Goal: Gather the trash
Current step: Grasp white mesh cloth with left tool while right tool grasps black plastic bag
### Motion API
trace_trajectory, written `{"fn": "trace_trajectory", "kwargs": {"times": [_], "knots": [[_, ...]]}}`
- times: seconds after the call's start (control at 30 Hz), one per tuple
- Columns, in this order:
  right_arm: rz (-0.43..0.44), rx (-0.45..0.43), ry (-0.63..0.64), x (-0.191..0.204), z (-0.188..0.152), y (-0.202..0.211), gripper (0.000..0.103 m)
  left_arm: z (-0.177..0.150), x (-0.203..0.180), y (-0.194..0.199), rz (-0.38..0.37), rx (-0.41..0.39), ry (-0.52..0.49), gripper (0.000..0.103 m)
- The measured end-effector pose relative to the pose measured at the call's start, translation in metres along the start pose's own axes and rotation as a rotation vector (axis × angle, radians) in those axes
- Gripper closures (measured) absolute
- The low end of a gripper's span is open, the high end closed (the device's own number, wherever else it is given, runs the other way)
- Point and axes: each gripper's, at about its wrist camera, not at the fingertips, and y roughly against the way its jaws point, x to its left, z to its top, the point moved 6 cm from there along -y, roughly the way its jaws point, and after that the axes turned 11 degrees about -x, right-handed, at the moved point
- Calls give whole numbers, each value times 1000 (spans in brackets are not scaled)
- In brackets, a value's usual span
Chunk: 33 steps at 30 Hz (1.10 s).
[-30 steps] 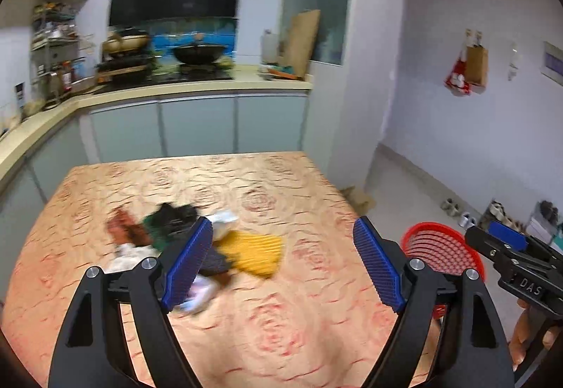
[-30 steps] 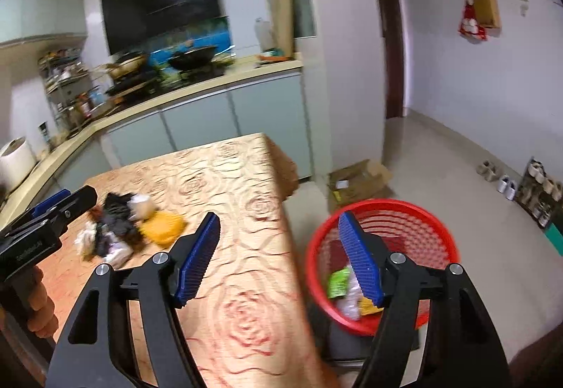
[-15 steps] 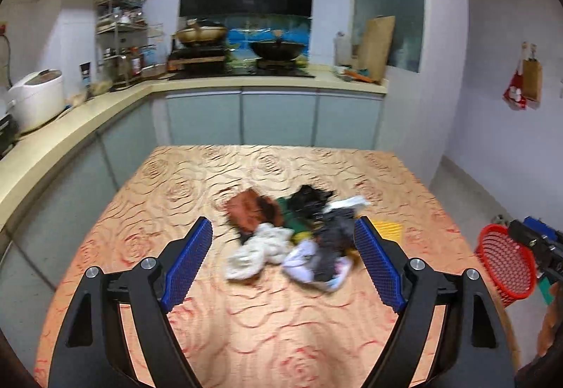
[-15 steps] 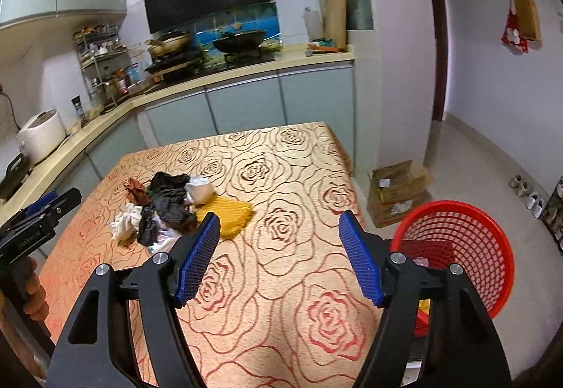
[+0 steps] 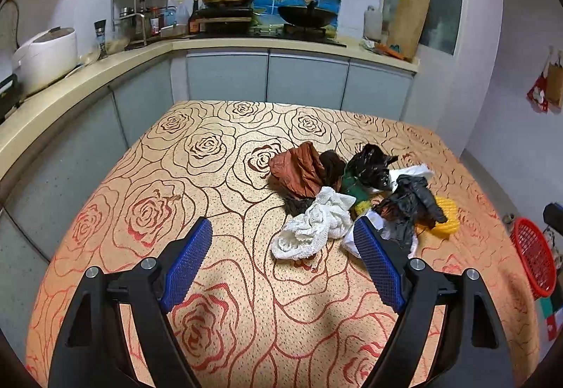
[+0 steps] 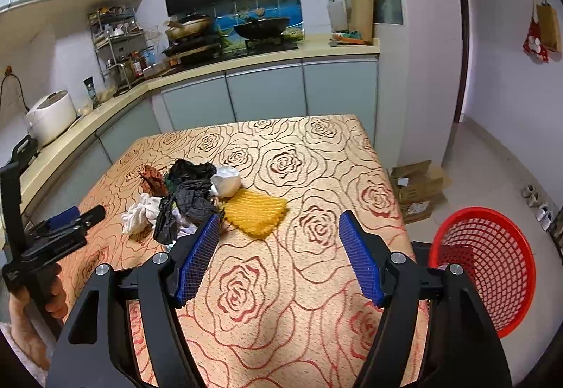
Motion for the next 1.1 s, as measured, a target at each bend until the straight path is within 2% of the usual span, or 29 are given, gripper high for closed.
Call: {"fn": "trace_trajectory", "kwargs": {"times": [0.4, 0.57, 0.83, 0.9, 1.1], "knots": [[45, 36, 9, 23, -2, -32, 35, -4, -15, -42, -33, 48, -59, 23], [76, 62, -17, 30, -1, -51, 35, -11, -17, -64, -74, 107, -28, 24], [114, 92, -32, 40, -1, -71, 34, -19, -22, -80, -102, 148, -44, 53], [123, 97, -27, 45, -1, -76, 32, -21, -23, -79, -111, 150, -50, 67], [153, 110, -6, 66, -3, -93, 27, -20, -24, -71, -96, 125, -77, 76]]}}
